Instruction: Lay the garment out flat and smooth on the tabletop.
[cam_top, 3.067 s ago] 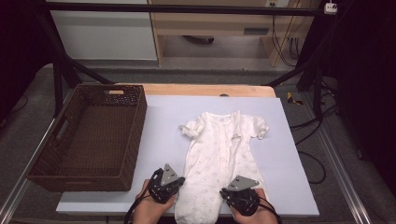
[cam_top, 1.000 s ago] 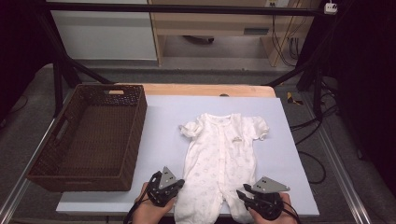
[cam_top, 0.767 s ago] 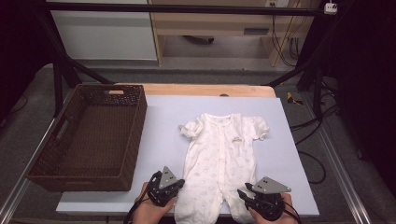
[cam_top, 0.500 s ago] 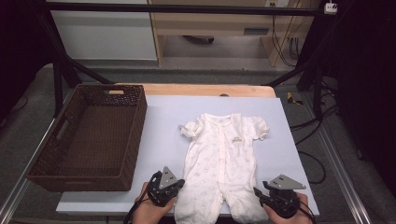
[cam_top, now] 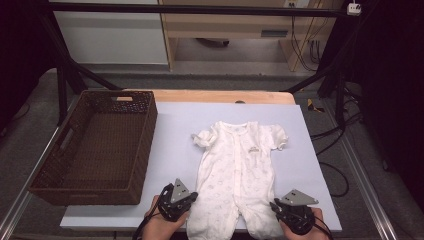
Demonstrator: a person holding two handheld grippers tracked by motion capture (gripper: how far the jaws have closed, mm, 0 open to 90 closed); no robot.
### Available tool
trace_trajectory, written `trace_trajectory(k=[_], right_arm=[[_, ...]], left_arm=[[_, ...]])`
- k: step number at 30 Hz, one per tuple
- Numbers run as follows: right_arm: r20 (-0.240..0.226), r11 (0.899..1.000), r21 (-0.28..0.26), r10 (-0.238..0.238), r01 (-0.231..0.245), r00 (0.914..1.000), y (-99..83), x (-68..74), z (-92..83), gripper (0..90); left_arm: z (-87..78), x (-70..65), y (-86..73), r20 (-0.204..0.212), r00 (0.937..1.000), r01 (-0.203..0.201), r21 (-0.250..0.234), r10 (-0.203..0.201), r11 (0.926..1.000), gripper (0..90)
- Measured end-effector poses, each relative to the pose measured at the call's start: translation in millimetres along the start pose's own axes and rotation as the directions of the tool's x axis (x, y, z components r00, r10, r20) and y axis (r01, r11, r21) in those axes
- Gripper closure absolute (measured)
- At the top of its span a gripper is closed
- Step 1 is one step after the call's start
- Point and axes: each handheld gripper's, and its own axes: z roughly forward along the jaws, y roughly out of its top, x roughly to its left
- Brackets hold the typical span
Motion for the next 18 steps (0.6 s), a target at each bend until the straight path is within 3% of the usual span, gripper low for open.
trace_trajectory(k=[4,7,9,14,18], right_arm=[[0.033,0.996,0.025,0.079,-0.080,0.9963,-5.7,-12.1,-5.9,89.7],[0.024,0.985,0.045,0.163,-0.164,0.9864,-16.1,-24.6,-10.6,89.7],[0.019,0.980,0.052,0.191,-0.192,0.9814,-21.7,-30.7,-10.5,88.8],[0.027,0.986,-0.001,0.167,-0.167,0.9856,-16.1,-26.6,-15.5,79.1],[-0.037,0.992,-0.074,0.099,-0.101,0.9945,-3.8,-10.2,-17.1,72.7]], left_arm=[[-0.2,-1.0,-0.1,-0.003,1.0000,-0.002,-0.002,0.002,1.0000,89.8],[-0.5,-1.2,-0.3,-0.002,1.0000,-0.002,-0.001,0.002,1.0000,89.8],[-0.6,-1.5,-0.4,-0.001,1.0000,-0.003,-0.001,0.003,1.0000,89.8],[-1.1,-2.7,-0.9,-0.004,1.0000,-0.007,-0.001,0.007,1.0000,89.8],[-0.9,-3.6,-1.4,-0.009,0.9999,-0.009,-0.005,0.009,1.0000,89.8]])
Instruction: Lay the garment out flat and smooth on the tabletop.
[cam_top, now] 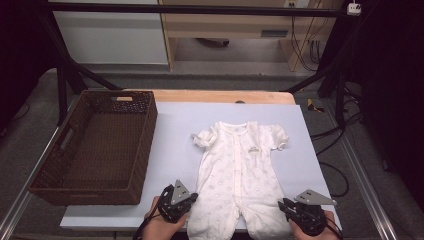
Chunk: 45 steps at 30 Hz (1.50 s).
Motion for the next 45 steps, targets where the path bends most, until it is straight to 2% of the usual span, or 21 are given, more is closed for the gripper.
trace_trajectory(k=[3,7,11,15,19,20,24,28,32,37,40,42,45], right_arm=[[-0.062,0.999,-0.026,-0.044,0.042,0.9971,6.8,18.1,3.4,71.7],[-0.131,0.993,-0.049,-0.116,0.111,0.9845,15.3,43.5,12.5,70.8],[-0.175,0.985,-0.008,-0.171,0.172,0.9697,17.8,64.6,26.7,66.8],[-0.185,0.982,0.038,-0.177,0.187,0.9667,15.2,74.0,37.0,66.8],[-0.158,0.975,0.095,-0.184,0.201,0.9701,12.9,82.8,44.6,81.1],[-0.147,0.973,0.097,-0.192,0.208,0.9702,13.2,83.9,44.8,83.0],[-0.133,0.978,0.111,-0.163,0.178,0.9776,13.9,88.0,41.6,84.1],[-0.148,0.978,0.103,-0.165,0.181,0.9753,10.8,98.2,37.2,86.7],[-0.151,0.981,0.087,-0.159,0.173,0.9756,11.7,96.0,37.9,80.6],[-0.170,0.989,0.025,-0.138,0.144,0.9759,15.3,89.9,33.1,60.9],[-0.151,0.990,0.004,-0.137,0.140,0.9789,20.8,82.6,33.7,50.0],[-0.133,0.992,-0.015,-0.127,0.127,0.9829,24.6,75.8,35.2,42.7],[-0.115,0.994,-0.044,-0.103,0.099,0.9880,32.8,58.4,42.1,35.0]], left_arm=[[0.3,-0.2,0.2,0.000,1.0000,0.000,0.000,0.000,1.0000,89.8],[0.3,-0.6,0.2,0.000,1.0000,-0.002,-0.001,0.002,1.0000,89.8],[0.0,-0.5,0.3,0.002,1.0000,0.000,-0.001,0.000,1.0000,89.8],[0.3,-1.6,0.7,0.003,1.0000,-0.004,0.000,0.004,1.0000,89.8],[0.2,-2.4,0.8,0.006,1.0000,-0.005,0.000,0.005,1.0000,89.8],[0.1,-2.5,0.7,0.006,1.0000,-0.005,0.000,0.005,1.0000,89.8],[-1.0,-4.3,0.4,0.011,0.9999,-0.007,0.002,0.007,1.0000,89.8],[-3.2,-7.4,-1.3,0.019,0.9997,-0.012,0.006,0.012,0.9999,89.8],[-6.1,-9.4,-3.0,0.024,0.9996,-0.014,0.009,0.014,0.9999,89.7],[-9.0,-7.9,-4.1,0.026,0.9997,-0.005,0.005,0.005,1.0000,89.7],[-9.8,-5.7,-3.5,0.021,0.9997,0.008,-0.003,-0.008,1.0000,88.9],[-10.8,-3.6,-0.9,-0.005,0.9999,0.012,-0.020,-0.013,0.9997,80.9],[-10.9,4.6,6.9,-0.034,0.9987,0.034,-0.067,-0.037,0.9972,67.5]])
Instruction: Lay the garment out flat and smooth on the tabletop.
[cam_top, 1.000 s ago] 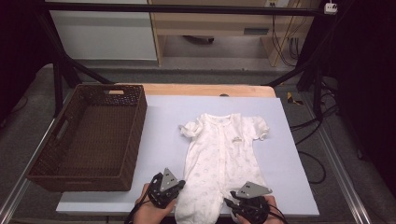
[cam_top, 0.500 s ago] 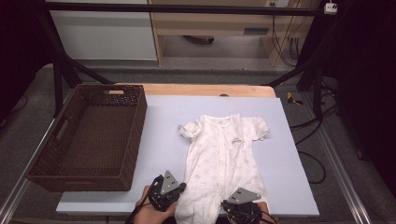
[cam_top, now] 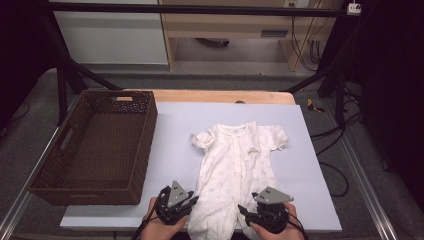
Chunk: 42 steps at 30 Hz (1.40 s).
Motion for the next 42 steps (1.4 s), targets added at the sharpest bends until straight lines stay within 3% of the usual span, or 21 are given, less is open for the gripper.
trace_trajectory(k=[3,7,11,14,20,27,33,36,40,42], right_arm=[[0.009,0.998,-0.045,0.034,-0.033,0.9994,7.9,-17.0,8.3,29.4],[0.037,0.997,-0.067,0.029,-0.027,0.9989,17.6,-29.4,22.6,23.8],[0.052,0.996,-0.084,0.030,-0.025,0.9982,18.3,-30.0,24.8,24.4],[0.068,0.997,-0.082,0.016,-0.010,0.9976,15.4,-29.6,22.7,24.4],[0.074,0.996,-0.086,0.015,-0.008,0.9971,13.1,-29.5,20.8,24.5],[0.076,0.996,-0.091,0.016,-0.009,0.9970,11.8,-30.4,19.8,24.4],[0.074,0.996,-0.089,0.017,-0.010,0.9971,11.0,-30.2,19.4,24.2],[0.075,0.996,-0.091,0.018,-0.011,0.9970,10.6,-30.1,18.7,24.3],[0.077,0.996,-0.091,0.025,-0.018,0.9967,10.4,-31.8,18.7,24.4],[0.079,0.996,-0.090,0.025,-0.018,0.9966,10.2,-32.3,18.9,24.4]], left_arm=[[4.3,16.1,14.6,-0.037,0.9990,0.024,-0.021,-0.025,0.9995,58.3],[20.4,43.5,43.1,-0.076,0.9960,0.043,-0.058,-0.048,0.9974,56.3],[39.7,63.1,76.6,-0.118,0.9912,0.050,-0.084,-0.060,0.9953,55.3],[56.1,71.7,97.2,-0.121,0.9892,0.072,-0.092,-0.083,0.9932,53.9],[83.6,87.7,121.2,-0.164,0.9838,0.063,-0.062,-0.073,0.9961,51.6],[100.6,106.7,110.4,-0.180,0.9791,0.100,0.023,-0.094,0.9947,50.3],[104.3,109.9,88.1,-0.181,0.9789,0.114,0.096,-0.095,0.9889,49.6],[104.8,111.3,80.3,-0.173,0.9793,0.124,0.107,-0.104,0.9865,50.5],[107.0,114.1,76.4,-0.145,0.9790,0.160,0.110,-0.143,0.9810,60.8],[109.3,114.0,74.8,-0.148,0.9799,0.151,0.111,-0.133,0.9824,69.2]])
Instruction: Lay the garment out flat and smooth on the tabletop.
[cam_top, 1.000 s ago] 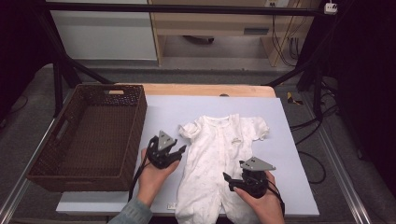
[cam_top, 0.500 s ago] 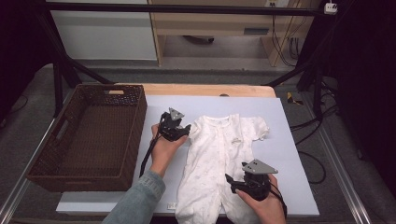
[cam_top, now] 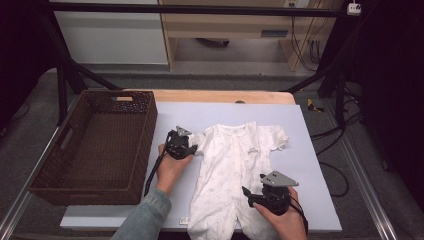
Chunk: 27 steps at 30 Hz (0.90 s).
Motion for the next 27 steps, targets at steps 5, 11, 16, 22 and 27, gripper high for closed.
trace_trajectory(k=[5,11,16,22,27], right_arm=[[-0.001,1.000,0.001,0.006,-0.006,1.0000,-0.4,-0.1,-0.8,24.9],[0.006,1.000,-0.003,0.005,-0.005,1.0000,-0.9,-3.8,-2.4,25.1],[0.018,1.000,-0.009,0.014,-0.014,0.9997,-1.6,-6.1,-4.0,25.3],[0.027,1.000,-0.007,0.019,-0.019,0.9994,-2.8,-8.4,-4.3,25.4],[0.034,1.000,-0.008,0.026,-0.026,0.9991,-3.4,-10.1,-5.4,25.5]], left_arm=[[-5.2,0.8,1.0,-0.039,0.9993,-0.004,-0.051,0.002,0.9987,87.5],[-34.1,-4.3,11.1,-0.126,0.9918,-0.047,-0.207,0.021,0.9773,87.7],[-55.0,-19.3,15.2,-0.101,0.9928,-0.094,-0.314,0.066,0.9447,87.7],[-55.6,-54.0,5.7,-0.001,0.9840,-0.171,-0.291,0.178,0.9414,87.7],[-41.9,-74.9,-16.7,0.071,0.9687,-0.224,-0.160,0.238,0.9614,87.6]])
